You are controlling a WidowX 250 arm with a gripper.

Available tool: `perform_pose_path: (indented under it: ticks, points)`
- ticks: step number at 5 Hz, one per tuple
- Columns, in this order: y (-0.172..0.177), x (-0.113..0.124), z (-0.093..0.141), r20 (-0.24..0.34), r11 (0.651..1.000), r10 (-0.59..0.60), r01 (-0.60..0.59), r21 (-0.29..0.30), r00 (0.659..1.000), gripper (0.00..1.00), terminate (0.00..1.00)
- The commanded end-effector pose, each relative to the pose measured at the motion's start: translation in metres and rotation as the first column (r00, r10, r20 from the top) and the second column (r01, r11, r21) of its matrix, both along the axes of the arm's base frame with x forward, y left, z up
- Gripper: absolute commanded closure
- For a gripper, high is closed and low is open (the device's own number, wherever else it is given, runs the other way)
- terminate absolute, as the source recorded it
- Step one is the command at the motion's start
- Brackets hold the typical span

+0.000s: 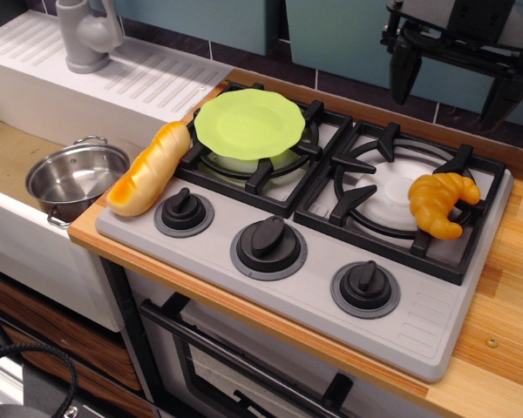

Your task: Put crossaint on plate and bread in pot or pan in sink

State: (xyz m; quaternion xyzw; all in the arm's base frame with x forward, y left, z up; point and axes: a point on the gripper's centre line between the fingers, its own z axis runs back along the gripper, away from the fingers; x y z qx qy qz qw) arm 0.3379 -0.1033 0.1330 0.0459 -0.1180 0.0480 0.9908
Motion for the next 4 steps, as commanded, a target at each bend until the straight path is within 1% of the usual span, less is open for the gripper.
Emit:
perform_pose_path:
  ticks: [1, 2, 4]
  points:
    - [0.0, 0.0, 0.0, 0.0, 1.0, 0.0, 0.0, 0.0, 1.0, 0.0, 0.0]
    - [-0.003, 0.005, -0.016, 0.028, 1.0, -0.008, 0.009, -0.02, 1.0, 0.0, 0.0]
    - [-0.009, 0.016, -0.036, 0.072, 0.999, -0.013, 0.016, -0.044, 0.997, 0.0, 0.0]
